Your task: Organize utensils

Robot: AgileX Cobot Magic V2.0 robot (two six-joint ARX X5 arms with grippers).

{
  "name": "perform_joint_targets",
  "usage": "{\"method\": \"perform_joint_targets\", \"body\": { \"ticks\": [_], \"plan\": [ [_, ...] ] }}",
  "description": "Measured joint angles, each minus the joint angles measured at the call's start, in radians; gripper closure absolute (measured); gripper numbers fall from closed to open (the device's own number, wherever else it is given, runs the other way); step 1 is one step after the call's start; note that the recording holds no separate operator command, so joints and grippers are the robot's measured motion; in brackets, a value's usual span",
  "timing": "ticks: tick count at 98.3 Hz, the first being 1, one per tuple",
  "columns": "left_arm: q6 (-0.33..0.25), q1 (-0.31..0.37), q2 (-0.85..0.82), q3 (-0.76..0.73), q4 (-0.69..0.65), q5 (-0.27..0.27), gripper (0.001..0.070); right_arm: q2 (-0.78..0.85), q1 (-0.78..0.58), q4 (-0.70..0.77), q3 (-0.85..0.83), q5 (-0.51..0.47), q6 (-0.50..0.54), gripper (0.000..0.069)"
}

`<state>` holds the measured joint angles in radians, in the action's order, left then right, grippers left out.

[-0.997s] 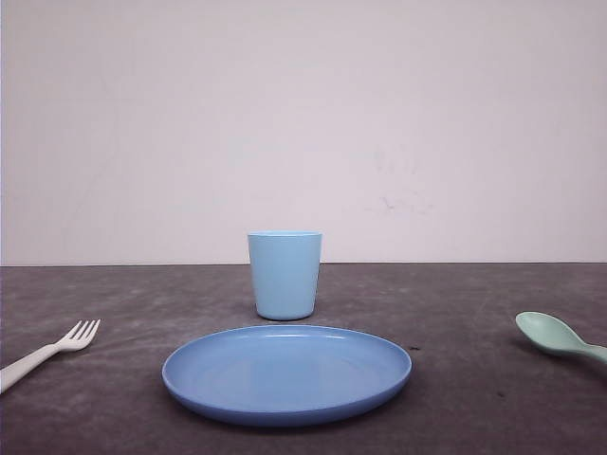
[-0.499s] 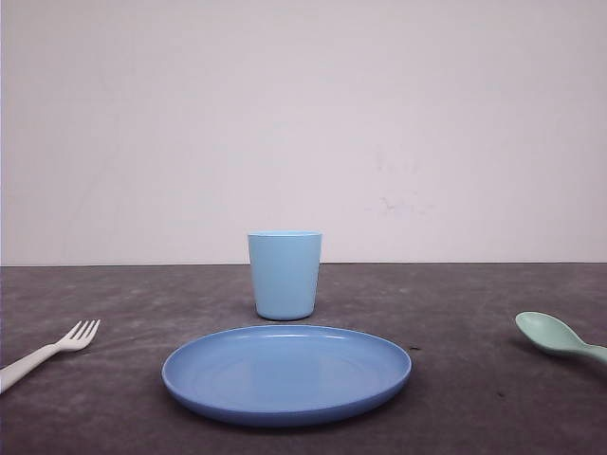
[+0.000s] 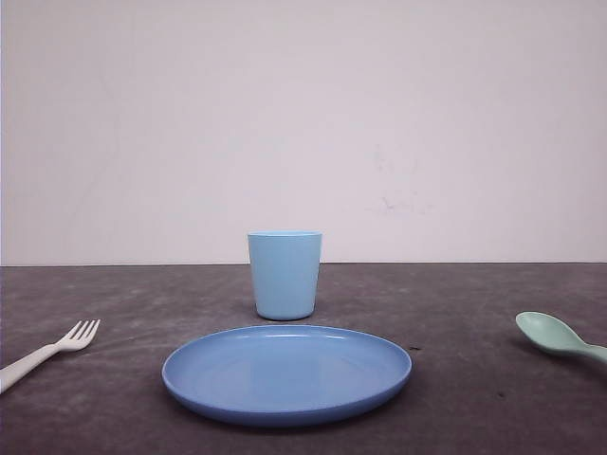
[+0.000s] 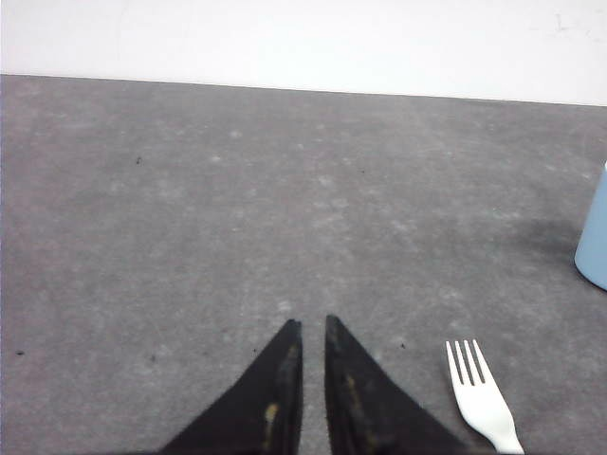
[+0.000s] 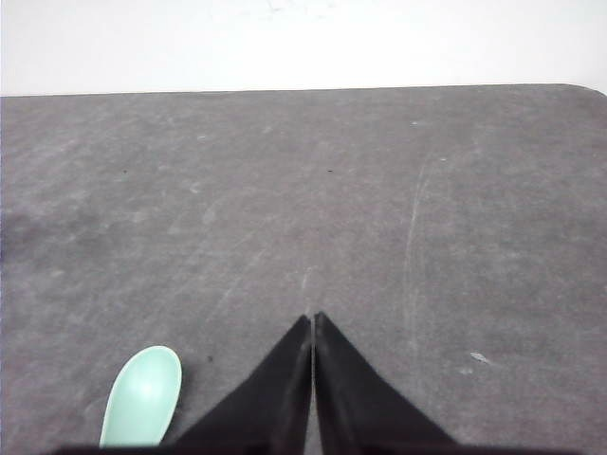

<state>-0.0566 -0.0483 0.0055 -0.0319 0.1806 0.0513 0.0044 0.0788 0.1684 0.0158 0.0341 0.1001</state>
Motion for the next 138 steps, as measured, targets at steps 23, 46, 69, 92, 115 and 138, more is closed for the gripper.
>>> {"method": "perform_joint_targets", "body": {
  "ticks": [23, 46, 69, 92, 115, 138],
  "plan": [
    [-0.049, 0.000, 0.000, 0.000, -0.003, 0.000, 0.0692, 0.000, 0.000, -0.008, 0.000, 0.019, 0.014, 0.0687],
    [-0.165, 0.000, 0.000, -0.015, -0.115, 0.005, 0.0692, 0.003, 0.000, -0.008, 0.076, 0.069, 0.137, 0.0687],
    [-0.214, 0.000, 0.013, -0.200, -0.126, 0.044, 0.0692, 0.072, 0.000, 0.103, 0.353, 0.075, 0.195, 0.0687],
    [-0.207, 0.000, 0.161, -0.462, 0.074, 0.059, 0.0692, 0.269, 0.000, 0.272, 0.632, 0.075, 0.172, 0.0687],
    [-0.126, 0.000, 0.369, -0.703, 0.298, 0.061, 0.0692, 0.463, 0.000, 0.444, 0.822, 0.074, 0.097, 0.0687],
    [-0.046, -0.001, 0.562, -0.797, 0.426, 0.071, 0.0692, 0.629, 0.000, 0.539, 0.838, 0.072, 0.036, 0.0687]
  ]
}}
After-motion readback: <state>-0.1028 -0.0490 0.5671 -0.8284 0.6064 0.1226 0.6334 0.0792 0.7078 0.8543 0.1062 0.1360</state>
